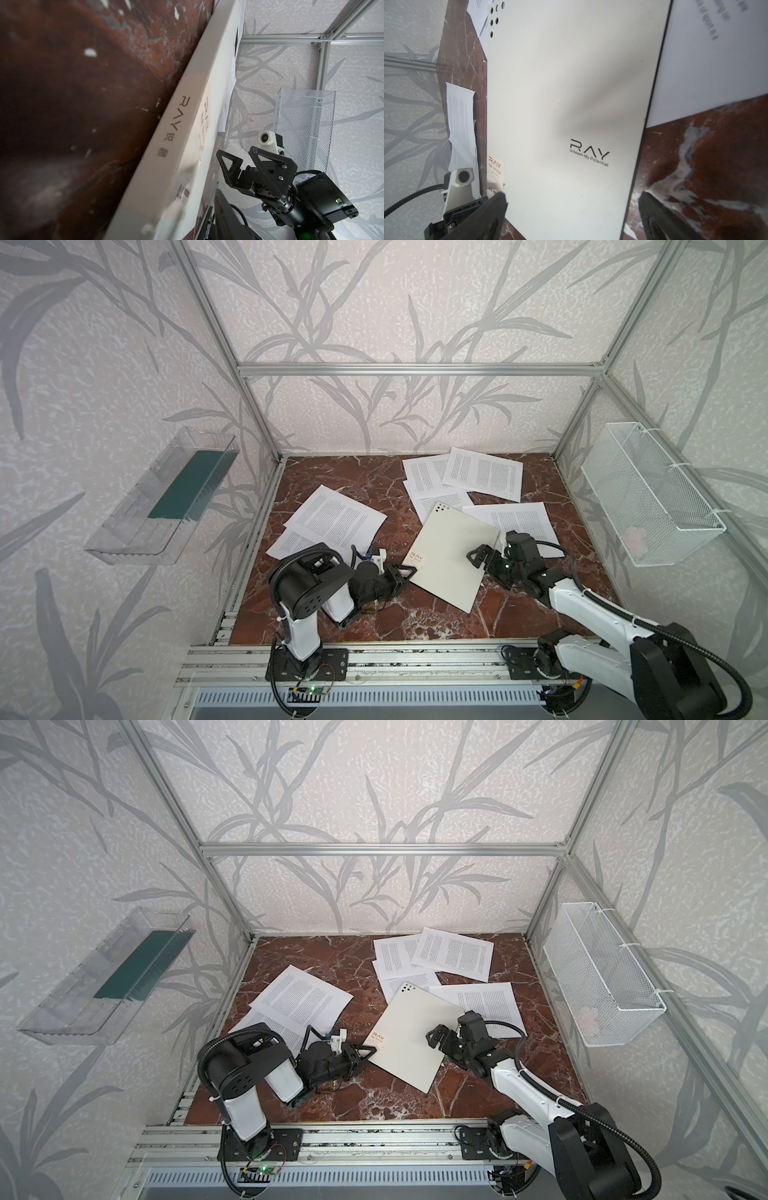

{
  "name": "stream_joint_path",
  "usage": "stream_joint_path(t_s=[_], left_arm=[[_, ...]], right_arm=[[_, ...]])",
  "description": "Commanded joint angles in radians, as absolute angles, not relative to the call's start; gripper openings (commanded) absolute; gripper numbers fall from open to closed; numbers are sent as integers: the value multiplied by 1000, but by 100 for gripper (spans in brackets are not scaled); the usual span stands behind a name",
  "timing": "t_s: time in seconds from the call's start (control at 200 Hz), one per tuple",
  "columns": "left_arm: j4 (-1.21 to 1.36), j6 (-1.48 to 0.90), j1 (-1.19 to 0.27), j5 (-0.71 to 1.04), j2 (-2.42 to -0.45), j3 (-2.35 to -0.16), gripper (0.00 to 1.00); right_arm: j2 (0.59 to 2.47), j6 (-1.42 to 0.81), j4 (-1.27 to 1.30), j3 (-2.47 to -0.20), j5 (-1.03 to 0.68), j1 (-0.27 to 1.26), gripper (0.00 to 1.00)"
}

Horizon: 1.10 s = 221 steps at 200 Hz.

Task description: Put the files into the folder

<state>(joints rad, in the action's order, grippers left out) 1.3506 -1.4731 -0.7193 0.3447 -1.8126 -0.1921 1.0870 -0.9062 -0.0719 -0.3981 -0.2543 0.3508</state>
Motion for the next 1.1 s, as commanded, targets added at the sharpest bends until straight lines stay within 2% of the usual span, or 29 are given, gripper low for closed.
stream_joint_path(t_s=[0.0,0.065,0.26,0.395,0.76,1.1], left_arm=[[1414,-1500,-723,336,-1779,-220,24],[1413,-1515,-723,339,-1778,-235,13],[1413,-1570,-723,341,-1748,-251,0],[1412,-1595,-723,342,-1697,-258,0],[1413,-1620,-725,351,-1678,-278,0],[1413,-1623,-726,351,-1659,-286,0]], right_arm=[[1039,-844,-169,-458,-236,351,99],[1012,-819,-223,-481,-213,351,99],[898,-746,-367,-526,-170,343,99],[870,-733,-409,-529,-192,321,99],[929,-812,-262,-486,-332,311,99],[988,-854,-204,-476,-335,311,99]])
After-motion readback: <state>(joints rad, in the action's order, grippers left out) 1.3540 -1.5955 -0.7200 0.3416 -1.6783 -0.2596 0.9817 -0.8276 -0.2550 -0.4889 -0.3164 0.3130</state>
